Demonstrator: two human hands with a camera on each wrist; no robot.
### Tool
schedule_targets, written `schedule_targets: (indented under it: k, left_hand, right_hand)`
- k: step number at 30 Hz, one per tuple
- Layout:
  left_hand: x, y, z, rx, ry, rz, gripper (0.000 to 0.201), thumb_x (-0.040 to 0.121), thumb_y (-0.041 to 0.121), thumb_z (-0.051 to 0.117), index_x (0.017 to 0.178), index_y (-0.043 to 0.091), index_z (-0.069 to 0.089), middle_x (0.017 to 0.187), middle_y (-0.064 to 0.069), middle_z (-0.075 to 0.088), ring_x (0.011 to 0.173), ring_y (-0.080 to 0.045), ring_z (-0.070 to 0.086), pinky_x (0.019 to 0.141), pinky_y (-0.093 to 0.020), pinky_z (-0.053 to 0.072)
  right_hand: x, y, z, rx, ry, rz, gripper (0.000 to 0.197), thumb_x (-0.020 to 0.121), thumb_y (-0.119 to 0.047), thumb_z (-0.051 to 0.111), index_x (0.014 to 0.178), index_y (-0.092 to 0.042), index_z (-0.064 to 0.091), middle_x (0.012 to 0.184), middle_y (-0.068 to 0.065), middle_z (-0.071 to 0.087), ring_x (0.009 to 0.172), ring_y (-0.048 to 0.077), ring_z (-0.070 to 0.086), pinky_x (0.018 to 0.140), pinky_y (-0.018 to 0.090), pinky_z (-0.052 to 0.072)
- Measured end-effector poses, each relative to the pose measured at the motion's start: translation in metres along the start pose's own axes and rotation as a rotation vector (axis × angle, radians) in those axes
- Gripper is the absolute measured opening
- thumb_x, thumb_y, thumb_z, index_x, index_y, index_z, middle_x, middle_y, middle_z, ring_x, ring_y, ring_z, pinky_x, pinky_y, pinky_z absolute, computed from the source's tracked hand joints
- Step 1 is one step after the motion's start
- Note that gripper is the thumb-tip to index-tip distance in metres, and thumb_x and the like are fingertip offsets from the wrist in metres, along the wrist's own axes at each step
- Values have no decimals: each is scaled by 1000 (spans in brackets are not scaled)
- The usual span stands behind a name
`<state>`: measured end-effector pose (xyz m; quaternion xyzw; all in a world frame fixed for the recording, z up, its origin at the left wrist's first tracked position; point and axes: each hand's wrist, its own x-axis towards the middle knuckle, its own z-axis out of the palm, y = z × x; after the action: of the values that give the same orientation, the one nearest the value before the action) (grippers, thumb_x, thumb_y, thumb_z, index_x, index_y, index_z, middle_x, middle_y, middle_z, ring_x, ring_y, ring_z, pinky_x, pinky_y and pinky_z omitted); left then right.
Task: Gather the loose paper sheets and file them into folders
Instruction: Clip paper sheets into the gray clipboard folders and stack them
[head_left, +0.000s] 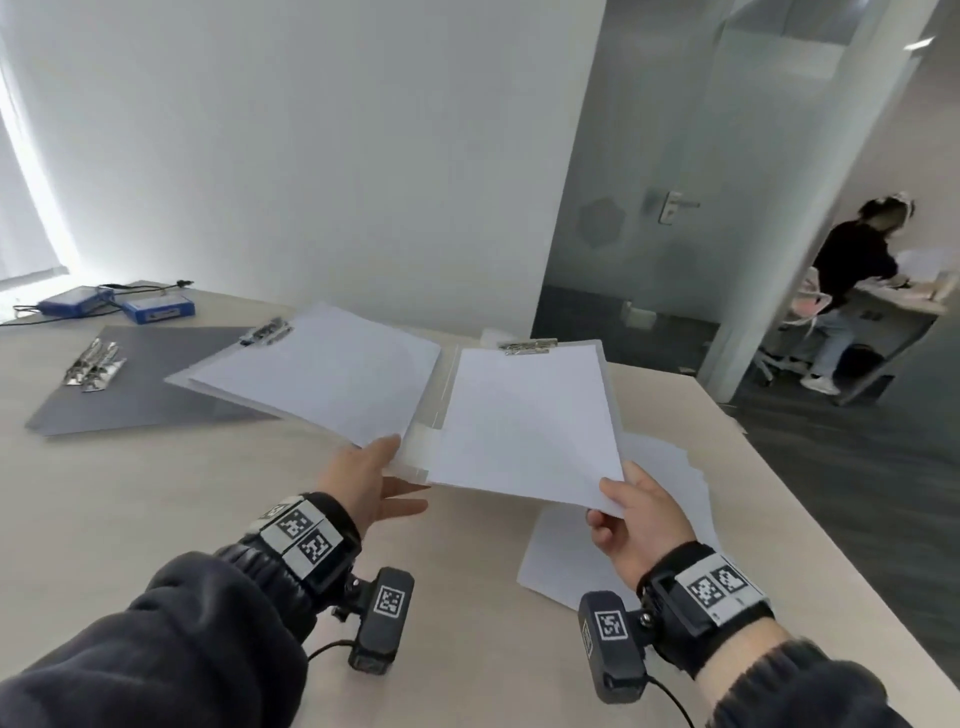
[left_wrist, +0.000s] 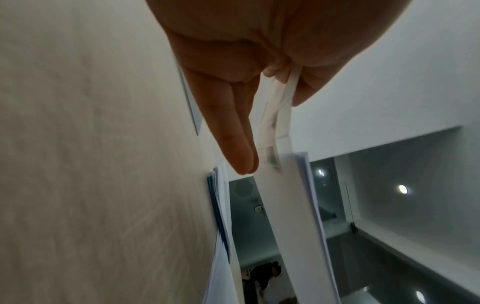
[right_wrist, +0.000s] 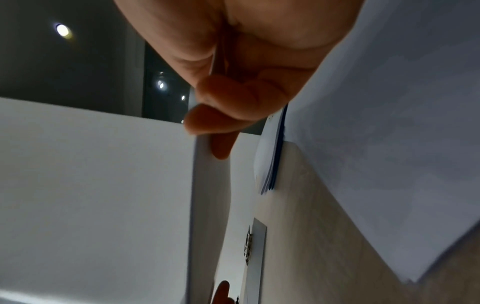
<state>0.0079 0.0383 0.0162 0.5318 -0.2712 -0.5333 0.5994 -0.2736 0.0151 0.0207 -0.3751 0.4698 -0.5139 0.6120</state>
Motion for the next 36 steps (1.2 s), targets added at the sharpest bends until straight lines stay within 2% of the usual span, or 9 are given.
schedule_targets:
  k: [3, 7, 11, 17, 20, 24, 28, 33, 36]
  left_hand:
    - [10, 0, 20, 87, -45, 23, 40, 94, 29, 63, 124, 3, 54, 109, -18, 61, 74, -31, 73, 77, -54, 59]
    - [21, 3, 45, 88, -193, 86, 34, 98, 27, 58, 132, 28, 51, 121, -5, 65, 104, -28, 67, 74, -47, 60]
    - [43, 1, 50, 261, -377, 109, 64, 85, 38, 71, 140, 56, 41, 131, 11, 58, 112, -23, 63, 75, -38, 60]
    - [74, -1, 63, 425, -330, 110, 71, 75, 18, 85, 136, 41, 54, 130, 4, 55, 98, -18, 66, 69, -33, 60]
    - [88, 3, 67, 516, -359, 73, 75, 73, 25, 87, 136, 43, 51, 130, 10, 48, 104, -17, 62, 64, -28, 57]
    - [112, 10, 69, 390, -375, 7, 58, 81, 36, 79, 133, 42, 53, 126, 8, 56, 103, -20, 62, 70, -30, 51]
    - [154, 7, 77, 295, -212, 16, 59, 88, 18, 72, 139, 36, 51, 126, -3, 61, 86, -19, 63, 63, -32, 49]
    - [190, 6, 104, 436, -166, 156, 55, 94, 15, 65, 145, 14, 44, 107, 18, 60, 92, -3, 58, 95, -33, 43]
    - [211, 5, 117, 525, -138, 208, 66, 95, 27, 64, 152, 14, 35, 143, 5, 52, 125, -12, 51, 104, -25, 30]
  right_hand:
    - [9, -3, -8, -16, 20, 19, 30, 100, -2, 46, 105, -19, 69, 86, 6, 67, 53, 17, 50, 39, 21, 34]
    - [20, -7, -10, -40, 25, 32, 29, 101, -3, 45, 108, -19, 68, 84, 6, 67, 53, 17, 52, 40, 22, 35]
    - [35, -12, -10, -30, 24, 35, 30, 101, -4, 45, 110, -20, 68, 85, 6, 68, 54, 17, 52, 41, 23, 36]
    - [63, -18, -2, -22, 97, 60, 23, 99, -4, 47, 102, -18, 66, 71, 2, 63, 49, 16, 50, 37, 19, 34]
    - [83, -18, -1, -22, 118, 85, 25, 97, -4, 48, 108, -17, 67, 68, 1, 63, 48, 14, 48, 35, 19, 34]
    - [115, -21, -2, -11, 144, 106, 23, 97, -6, 51, 110, -17, 67, 67, 2, 62, 46, 12, 49, 34, 17, 33]
    - [151, -24, 0, 16, 145, 148, 20, 97, -5, 52, 102, -19, 66, 66, 1, 58, 45, 10, 46, 33, 16, 30]
    - [199, -35, 1, 41, 197, 177, 15, 100, -6, 51, 104, -11, 65, 68, 2, 60, 45, 10, 49, 33, 16, 31]
    - [227, -39, -1, 101, 294, 166, 20, 103, -9, 48, 119, -9, 60, 74, 6, 65, 43, 11, 57, 33, 17, 37]
